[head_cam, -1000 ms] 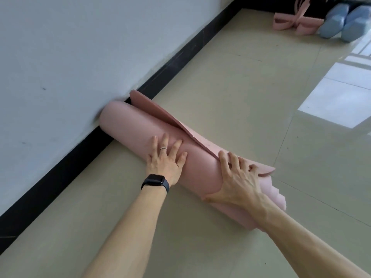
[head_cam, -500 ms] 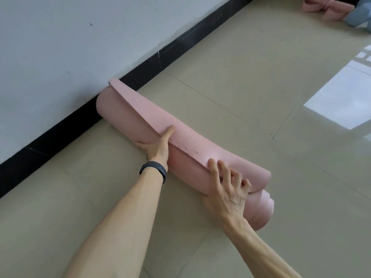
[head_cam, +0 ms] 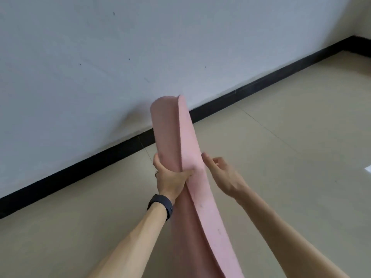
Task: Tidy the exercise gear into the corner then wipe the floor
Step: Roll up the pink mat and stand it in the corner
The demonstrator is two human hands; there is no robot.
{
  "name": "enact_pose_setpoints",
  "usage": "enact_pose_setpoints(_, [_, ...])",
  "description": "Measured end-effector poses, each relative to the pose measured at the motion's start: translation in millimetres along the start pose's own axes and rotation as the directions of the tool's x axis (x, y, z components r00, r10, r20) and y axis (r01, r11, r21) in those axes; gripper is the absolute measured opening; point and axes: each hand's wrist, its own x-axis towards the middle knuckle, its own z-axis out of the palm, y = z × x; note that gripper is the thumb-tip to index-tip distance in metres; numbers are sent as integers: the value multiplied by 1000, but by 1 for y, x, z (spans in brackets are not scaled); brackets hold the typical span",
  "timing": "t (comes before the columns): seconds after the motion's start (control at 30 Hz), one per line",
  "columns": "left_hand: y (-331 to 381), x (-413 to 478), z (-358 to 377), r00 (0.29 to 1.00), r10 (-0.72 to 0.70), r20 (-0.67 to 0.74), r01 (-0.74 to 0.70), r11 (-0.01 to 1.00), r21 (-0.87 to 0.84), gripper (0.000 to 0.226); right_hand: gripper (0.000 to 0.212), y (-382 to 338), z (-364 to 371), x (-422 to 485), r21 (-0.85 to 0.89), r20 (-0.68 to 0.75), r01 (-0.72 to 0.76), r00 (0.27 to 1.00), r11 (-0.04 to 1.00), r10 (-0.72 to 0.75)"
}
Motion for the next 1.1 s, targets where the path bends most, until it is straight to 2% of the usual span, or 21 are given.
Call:
enact_pose_setpoints(0.1, [20,-5,-31,990,128,61,-126,991,-47,128,101,-58,-7,14,247,25,60,997,967,-69])
enact_pose_setpoints(0.2, [50,-7,-62,961,260,93,-258,966,-32,137,124,-99,-10,17,385,60,75,993,920,-106])
enact_pose_setpoints(0.27, [70,-10,-86,931,342,126,-342,939,-17,140,132,-118,-10,14,473,63,145,978,869,-197])
enact_pose_setpoints(0.33, [88,-10,-112,901,394,180,-400,917,-8,141,118,-136,-12,9,513,38,273,940,814,-339])
enact_pose_setpoints(0.43, [111,-10,-149,864,423,273,-426,903,-51,131,102,-156,-7,-6,520,-22,416,879,746,-475])
enact_pose_setpoints(0.5, [127,-12,-171,842,444,306,-417,896,-154,115,106,-166,2,-15,510,-72,483,849,712,-524])
enact_pose_setpoints(0.57, [146,-16,-190,813,488,317,-451,873,-187,108,112,-178,8,-25,490,-127,553,811,675,-572])
enact_pose_setpoints(0.83, [194,-34,-241,726,645,239,-628,763,-150,118,120,-234,11,-62,387,-228,746,646,541,-728])
enact_pose_setpoints(0.93, [197,-39,-247,716,649,257,-623,760,-182,123,115,-233,19,-63,369,-204,759,629,536,-750])
enact_pose_setpoints(1.03, [203,-44,-245,719,680,144,-634,727,-263,127,104,-227,33,-60,450,-204,728,647,517,-734])
enact_pose_setpoints(1.1, [210,-46,-238,713,697,69,-656,699,-285,124,105,-228,44,-60,466,-215,721,655,513,-725])
